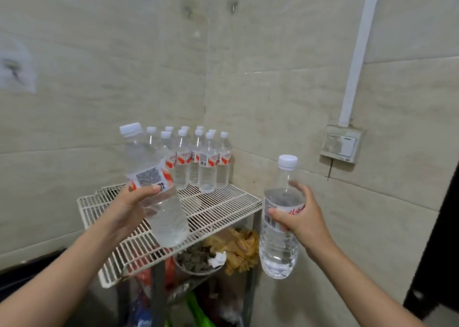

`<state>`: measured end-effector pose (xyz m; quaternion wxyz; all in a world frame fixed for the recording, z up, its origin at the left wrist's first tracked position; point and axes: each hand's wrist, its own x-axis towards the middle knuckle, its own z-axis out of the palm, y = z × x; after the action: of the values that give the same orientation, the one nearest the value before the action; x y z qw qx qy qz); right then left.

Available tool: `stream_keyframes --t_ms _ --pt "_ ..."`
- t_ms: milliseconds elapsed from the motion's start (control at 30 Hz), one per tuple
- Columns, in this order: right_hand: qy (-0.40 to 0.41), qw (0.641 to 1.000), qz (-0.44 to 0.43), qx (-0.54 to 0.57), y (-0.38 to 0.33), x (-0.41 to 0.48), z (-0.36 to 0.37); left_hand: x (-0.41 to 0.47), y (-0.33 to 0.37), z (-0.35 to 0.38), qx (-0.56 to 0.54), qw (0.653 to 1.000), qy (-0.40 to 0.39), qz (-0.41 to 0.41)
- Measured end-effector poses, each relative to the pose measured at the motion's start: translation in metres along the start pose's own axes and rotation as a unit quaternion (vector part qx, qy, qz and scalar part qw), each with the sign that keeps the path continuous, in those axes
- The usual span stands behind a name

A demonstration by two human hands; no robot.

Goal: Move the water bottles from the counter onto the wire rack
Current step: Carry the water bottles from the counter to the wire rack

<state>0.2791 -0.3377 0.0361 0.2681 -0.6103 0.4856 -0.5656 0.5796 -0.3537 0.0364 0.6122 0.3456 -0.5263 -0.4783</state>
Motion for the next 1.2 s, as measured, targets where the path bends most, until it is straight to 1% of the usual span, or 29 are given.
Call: stream_keyframes --t_ms 167,333,533,667,867,1000,1067,1133,1200 --pt "-0.042 0.998 -0.015 0.039 0.014 0.064 0.028 0.016 -0.006 -0.017 0.015 0.998 0.063 -0.017" --pt "-0.091 0.991 -0.007 0.098 0.025 0.119 0.089 0.04 -0.014 -0.039 0.059 0.994 0.093 -0.008" --pt "-0.123 0.989 -0.008 0.088 0.043 0.193 0.18 0.085 -0.029 -0.075 0.039 0.994 0.1 0.013" --pt "-0.135 0.99 -0.012 0.043 0.064 0.231 0.227 0.112 -0.042 -0.092 0.024 0.995 0.101 0.005" --pt "-0.119 0.991 -0.029 0.056 0.083 0.257 0.259 0.14 -0.056 -0.109 0.011 0.996 0.087 -0.021" --pt "-0.144 0.989 -0.045 0.01 0.094 0.263 0.263 0.152 -0.065 -0.109 -0.014 0.998 0.053 -0.037" --pt "-0.16 0.985 -0.061 -0.025 0.096 0.266 0.259 0.158 -0.071 -0.106 -0.025 0.998 0.053 -0.039" --pt "-0.182 0.975 -0.095 -0.082 0.093 0.271 0.254 0.165 -0.076 -0.101 -0.024 0.998 0.046 -0.045" --pt "-0.196 0.956 -0.131 -0.175 0.086 0.273 0.25 0.174 -0.081 -0.097 -0.021 0.998 0.029 -0.046"
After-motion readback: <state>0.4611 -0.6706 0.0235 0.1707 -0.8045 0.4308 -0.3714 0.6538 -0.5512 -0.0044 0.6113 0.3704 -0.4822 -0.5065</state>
